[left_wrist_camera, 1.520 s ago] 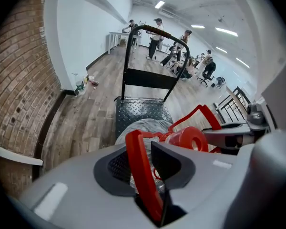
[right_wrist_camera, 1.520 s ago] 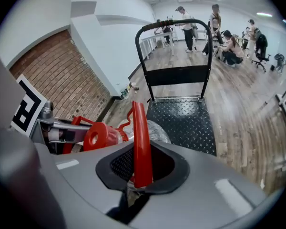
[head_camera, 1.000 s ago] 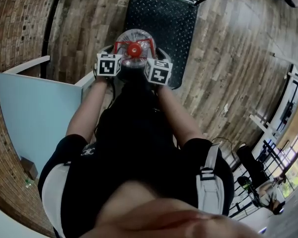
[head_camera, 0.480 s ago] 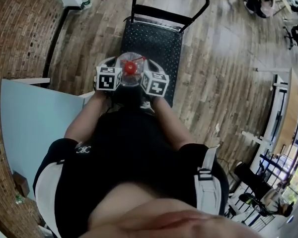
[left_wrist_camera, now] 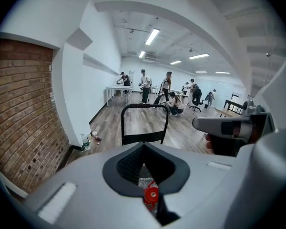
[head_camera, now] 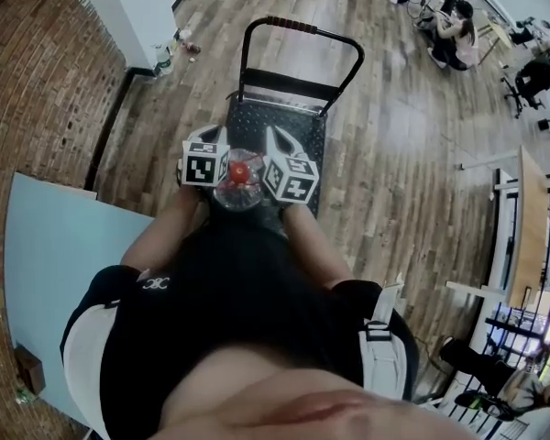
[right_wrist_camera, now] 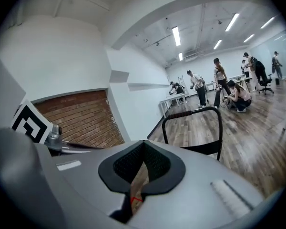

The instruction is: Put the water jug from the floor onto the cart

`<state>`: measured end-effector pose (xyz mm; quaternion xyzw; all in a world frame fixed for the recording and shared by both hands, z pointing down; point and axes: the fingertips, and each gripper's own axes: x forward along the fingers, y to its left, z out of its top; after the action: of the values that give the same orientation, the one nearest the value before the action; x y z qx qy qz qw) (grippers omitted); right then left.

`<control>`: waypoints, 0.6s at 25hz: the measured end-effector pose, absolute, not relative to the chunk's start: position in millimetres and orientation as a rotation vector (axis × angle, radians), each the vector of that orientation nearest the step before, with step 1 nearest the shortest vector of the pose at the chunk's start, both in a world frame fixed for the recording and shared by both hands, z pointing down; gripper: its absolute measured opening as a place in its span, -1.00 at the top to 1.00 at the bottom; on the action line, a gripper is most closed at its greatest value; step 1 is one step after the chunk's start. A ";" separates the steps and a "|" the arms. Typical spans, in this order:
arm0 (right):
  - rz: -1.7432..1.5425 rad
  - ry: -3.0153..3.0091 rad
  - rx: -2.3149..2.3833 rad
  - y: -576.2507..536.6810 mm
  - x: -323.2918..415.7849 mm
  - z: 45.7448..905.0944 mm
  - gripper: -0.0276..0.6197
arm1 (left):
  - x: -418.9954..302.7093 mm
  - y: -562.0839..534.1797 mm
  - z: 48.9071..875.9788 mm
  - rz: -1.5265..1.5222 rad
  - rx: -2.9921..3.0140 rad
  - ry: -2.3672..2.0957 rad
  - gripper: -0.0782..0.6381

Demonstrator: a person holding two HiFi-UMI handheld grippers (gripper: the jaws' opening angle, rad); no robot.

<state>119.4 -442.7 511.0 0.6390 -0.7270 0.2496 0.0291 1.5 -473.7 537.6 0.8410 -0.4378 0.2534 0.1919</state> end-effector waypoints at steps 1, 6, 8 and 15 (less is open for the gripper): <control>0.753 -2.253 1.976 -448.4 119.8 507.4 0.88 | 2.8 -478.8 534.2 0.703 2.377 -1.236 0.78; 0.762 -2.248 1.974 -452.3 117.3 509.5 0.88 | 3.1 -481.2 525.7 0.661 2.410 -1.233 0.78; 0.783 -2.241 1.967 -448.8 117.3 511.1 0.88 | 3.6 -478.0 521.5 0.644 2.411 -1.226 0.78; 0.829 -2.216 1.945 -440.5 115.5 521.1 0.88 | 1.4 -469.1 525.9 0.662 2.403 -1.223 0.78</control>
<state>115.5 -440.5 521.1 0.6344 -0.7230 0.2705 0.0393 1.4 -469.1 525.9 0.8511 -0.4331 0.2345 0.1818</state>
